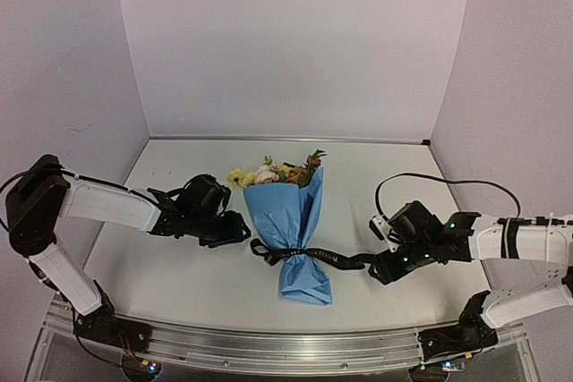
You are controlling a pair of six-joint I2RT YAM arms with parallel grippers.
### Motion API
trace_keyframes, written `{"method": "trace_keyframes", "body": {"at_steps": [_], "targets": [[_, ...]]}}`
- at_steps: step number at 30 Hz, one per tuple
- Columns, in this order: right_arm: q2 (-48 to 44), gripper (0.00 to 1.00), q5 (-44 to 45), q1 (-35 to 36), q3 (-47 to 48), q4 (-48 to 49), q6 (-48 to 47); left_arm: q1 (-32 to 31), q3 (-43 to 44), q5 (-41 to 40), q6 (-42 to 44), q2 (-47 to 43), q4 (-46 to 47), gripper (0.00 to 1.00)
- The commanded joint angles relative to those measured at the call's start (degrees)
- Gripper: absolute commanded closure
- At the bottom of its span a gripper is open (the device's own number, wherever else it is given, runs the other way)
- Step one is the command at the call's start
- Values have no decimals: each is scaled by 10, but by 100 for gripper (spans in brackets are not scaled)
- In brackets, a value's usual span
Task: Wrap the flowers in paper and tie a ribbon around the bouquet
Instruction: Tie the half-tied ribbon around the folded bouquet.
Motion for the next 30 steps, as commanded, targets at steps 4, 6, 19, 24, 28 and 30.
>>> {"method": "trace_keyframes", "body": {"at_steps": [4, 6, 19, 24, 28, 30], "targets": [[16, 39, 10, 2, 9, 29, -25, -5, 40, 63, -60, 67, 30, 55], [17, 39, 12, 2, 7, 34, -29, -5, 54, 59, -56, 80, 12, 56], [78, 38, -48, 2, -49, 237, -144, -6, 83, 50, -65, 116, 3, 87], [126, 39, -64, 5, -53, 293, -206, -6, 82, 34, -58, 102, -5, 99], [160, 47, -26, 14, -52, 338, -220, -5, 84, 18, -52, 90, -16, 100], [167, 61, -7, 19, -52, 356, -213, -5, 84, 2, -47, 77, -26, 100]]}}
